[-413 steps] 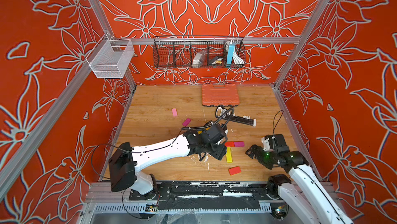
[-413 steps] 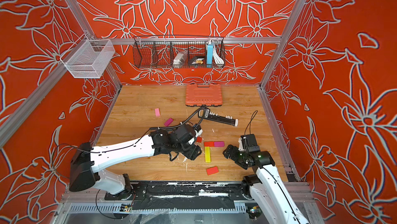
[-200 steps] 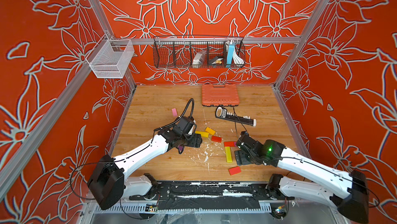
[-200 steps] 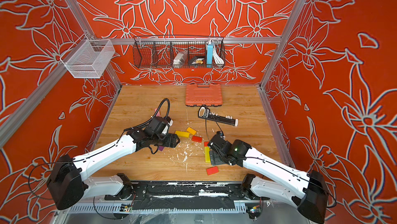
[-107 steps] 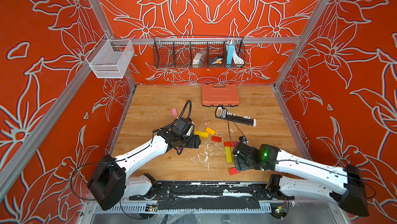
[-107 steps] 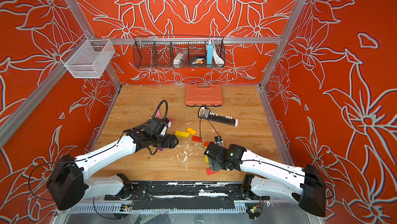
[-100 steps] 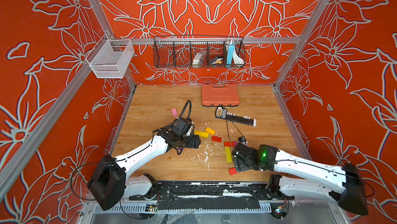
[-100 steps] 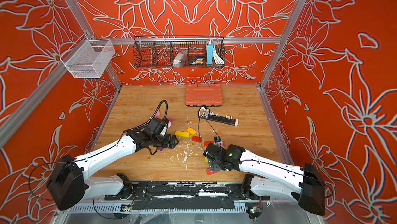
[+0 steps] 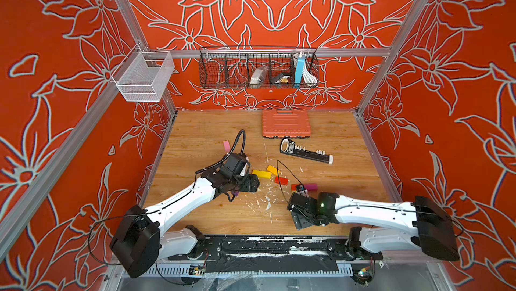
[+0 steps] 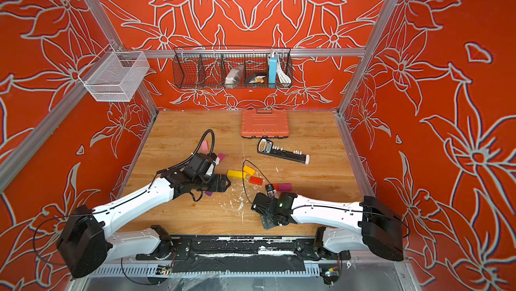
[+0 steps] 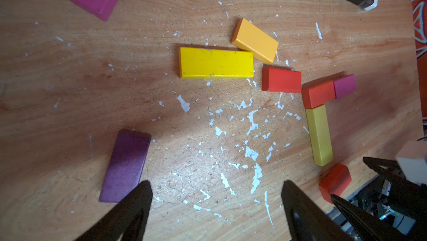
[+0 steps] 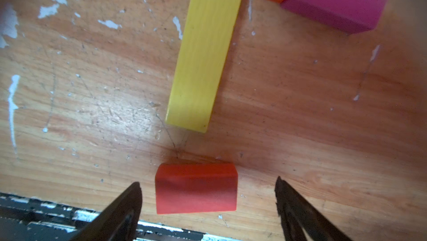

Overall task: Assemble the letter c with building blocks
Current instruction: Assemble the building block at the center of the board.

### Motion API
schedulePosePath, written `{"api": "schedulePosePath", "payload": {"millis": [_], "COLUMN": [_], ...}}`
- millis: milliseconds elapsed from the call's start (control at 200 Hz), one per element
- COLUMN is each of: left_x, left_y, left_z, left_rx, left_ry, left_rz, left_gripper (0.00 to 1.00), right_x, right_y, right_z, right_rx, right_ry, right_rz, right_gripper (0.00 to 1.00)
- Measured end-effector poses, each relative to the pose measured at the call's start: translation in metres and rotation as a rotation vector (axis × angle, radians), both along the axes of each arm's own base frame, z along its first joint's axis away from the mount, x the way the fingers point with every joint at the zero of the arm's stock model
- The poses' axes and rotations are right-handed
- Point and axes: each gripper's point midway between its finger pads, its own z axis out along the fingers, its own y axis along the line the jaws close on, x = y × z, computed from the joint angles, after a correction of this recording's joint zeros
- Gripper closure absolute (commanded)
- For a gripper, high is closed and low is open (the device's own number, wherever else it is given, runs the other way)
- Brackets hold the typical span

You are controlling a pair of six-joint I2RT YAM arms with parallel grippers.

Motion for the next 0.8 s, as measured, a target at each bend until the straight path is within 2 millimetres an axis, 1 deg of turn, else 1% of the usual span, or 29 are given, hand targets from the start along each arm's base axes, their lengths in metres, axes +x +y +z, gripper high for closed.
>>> {"api": "schedulePosePath", "payload": {"millis": [255, 576, 801], "left_x": [-0.001, 0.000, -0.003], "left_y": [0.003, 0.004, 0.006], "left_z": [-0.003, -0.003, -0.004], "left_rx": [0.005, 0.003, 0.003], "left_ry": [0.006, 0.007, 0.009], "left_rz": [0.006, 0.012, 0.013], "left_gripper": [0.11, 0.11, 0.11], "right_x": [-0.006, -0.010, -0.012], "right_y": [0.002, 0.003, 0.006], "right_z": [-0.008, -0.008, -0.008], "right_rx": [0.019, 0.038, 0.048], "right_ry": [0.022, 0.028, 0.036], "right_rz": [0.006, 0.007, 0.007], "right_gripper": [0.10, 0.15, 0.15]}}
